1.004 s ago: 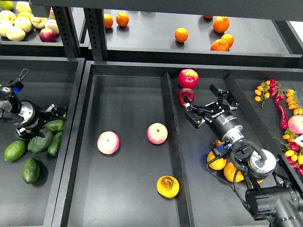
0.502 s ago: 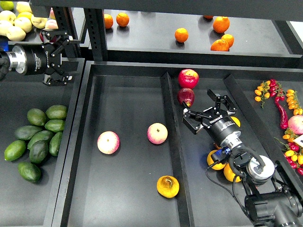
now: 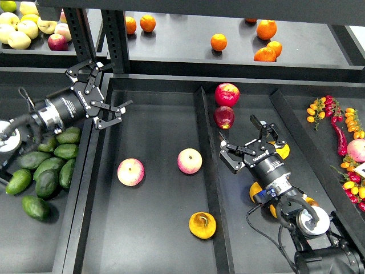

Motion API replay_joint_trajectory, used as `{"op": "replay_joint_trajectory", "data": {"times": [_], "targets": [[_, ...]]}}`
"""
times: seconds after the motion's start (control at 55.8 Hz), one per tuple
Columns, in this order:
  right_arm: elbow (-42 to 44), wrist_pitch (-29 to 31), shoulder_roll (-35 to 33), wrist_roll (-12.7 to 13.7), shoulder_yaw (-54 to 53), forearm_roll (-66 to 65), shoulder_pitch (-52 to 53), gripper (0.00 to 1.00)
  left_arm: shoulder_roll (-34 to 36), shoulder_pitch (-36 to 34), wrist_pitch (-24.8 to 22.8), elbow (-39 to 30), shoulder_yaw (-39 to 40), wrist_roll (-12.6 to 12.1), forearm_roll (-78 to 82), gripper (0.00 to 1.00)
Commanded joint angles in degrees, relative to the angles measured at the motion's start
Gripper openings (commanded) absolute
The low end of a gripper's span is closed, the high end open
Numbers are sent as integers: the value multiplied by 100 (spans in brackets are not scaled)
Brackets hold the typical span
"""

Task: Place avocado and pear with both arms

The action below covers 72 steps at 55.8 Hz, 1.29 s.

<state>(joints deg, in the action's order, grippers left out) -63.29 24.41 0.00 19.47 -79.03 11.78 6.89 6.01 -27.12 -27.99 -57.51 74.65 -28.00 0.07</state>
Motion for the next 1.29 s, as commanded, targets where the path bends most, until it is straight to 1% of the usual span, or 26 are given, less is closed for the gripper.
{"op": "replay_joint_trajectory", "data": {"times": [0.0,0.09,0.305,0.43,0.556,0.753,0.789,0.825,0.861,0.879,0.897,0.915,1.076,1.273], "targets": [[115,359,0,-5,1,9,-65,99,-601,672,-1,-339,567,0,2,99],[142,359,0,-14,1,9,-188,99,-601,1094,-1,-568,787,0,2,99],[326,359,0,-58,1,9,-416,99,-601,2017,-1,-1130,814,0,-16,99],[598,359,0,-23,19,0,-495,99,-601,2728,-1,-1438,823,0,-24,99],[625,359,0,4,80,-9,-531,99,-601,3019,-1,-1482,805,0,-68,99],[625,359,-25,48,967,-61,-320,99,-601,3318,-1,-1675,788,0,-95,99],[625,359,-193,100,1126,-70,-250,99,-601,3336,-1,-1684,796,0,-95,99],[625,359,-377,214,1293,-105,-206,100,-601,3345,-1,-1702,805,0,-95,99],[625,359,-562,442,1477,-184,-170,100,-601,3353,-1,-1711,814,0,-95,99],[625,359,-658,617,1565,-245,-153,100,-601,3362,-1,-1719,814,0,-95,99],[625,359,-685,680,1592,-263,-144,100,-601,3362,-1,-1720,814,0,-95,99],[625,359,-764,853,1653,-325,-118,100,-601,3371,-1,-1720,814,0,-95,99],[625,359,-1379,853,1908,-817,-65,100,-601,3389,-1,-1720,805,0,-95,99],[643,359,-2144,853,2189,-879,-109,100,-601,3397,-1,-1711,805,0,-95,99]]}}
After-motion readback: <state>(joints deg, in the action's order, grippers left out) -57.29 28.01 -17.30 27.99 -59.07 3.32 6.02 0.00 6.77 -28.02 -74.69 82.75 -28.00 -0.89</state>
